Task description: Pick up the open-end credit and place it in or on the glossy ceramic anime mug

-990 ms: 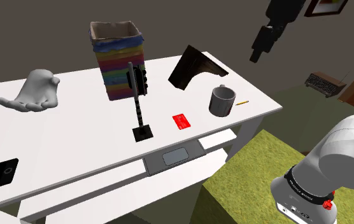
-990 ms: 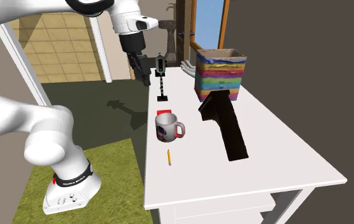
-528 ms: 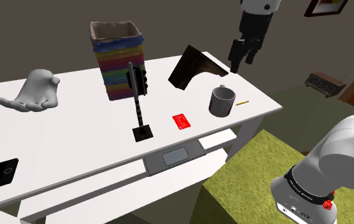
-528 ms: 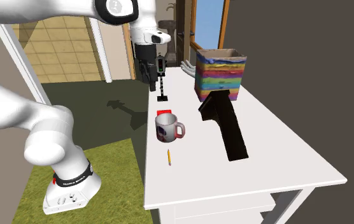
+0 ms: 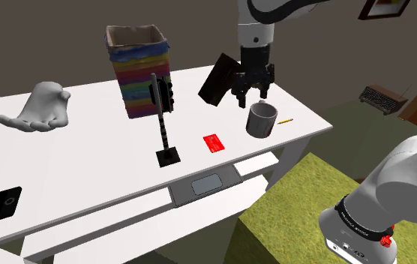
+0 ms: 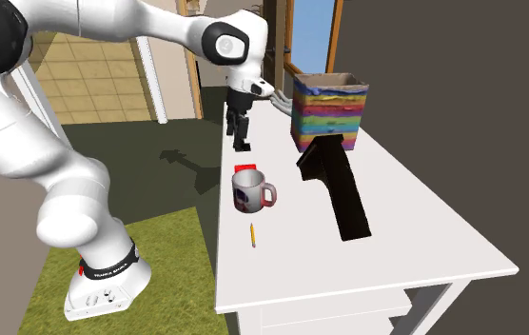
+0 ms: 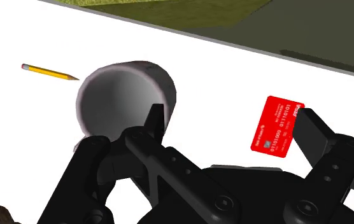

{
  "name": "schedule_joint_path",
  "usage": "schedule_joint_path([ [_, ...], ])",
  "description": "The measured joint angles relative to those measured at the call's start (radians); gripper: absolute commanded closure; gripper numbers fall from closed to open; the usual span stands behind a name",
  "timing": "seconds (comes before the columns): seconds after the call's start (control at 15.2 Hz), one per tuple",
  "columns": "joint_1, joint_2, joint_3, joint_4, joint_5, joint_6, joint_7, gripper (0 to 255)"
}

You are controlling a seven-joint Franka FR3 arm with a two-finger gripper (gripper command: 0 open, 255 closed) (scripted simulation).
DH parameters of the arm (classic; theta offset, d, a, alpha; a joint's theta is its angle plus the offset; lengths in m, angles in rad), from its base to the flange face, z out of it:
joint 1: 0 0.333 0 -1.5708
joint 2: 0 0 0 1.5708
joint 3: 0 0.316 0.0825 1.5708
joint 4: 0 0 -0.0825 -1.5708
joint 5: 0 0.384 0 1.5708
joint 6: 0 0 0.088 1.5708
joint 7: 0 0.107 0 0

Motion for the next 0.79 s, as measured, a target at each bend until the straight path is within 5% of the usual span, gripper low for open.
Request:
schedule_joint_path([
  [0.79, 0.038, 0.522, 0.053, 0.262, 0.11, -0.008, 0.239, 0],
])
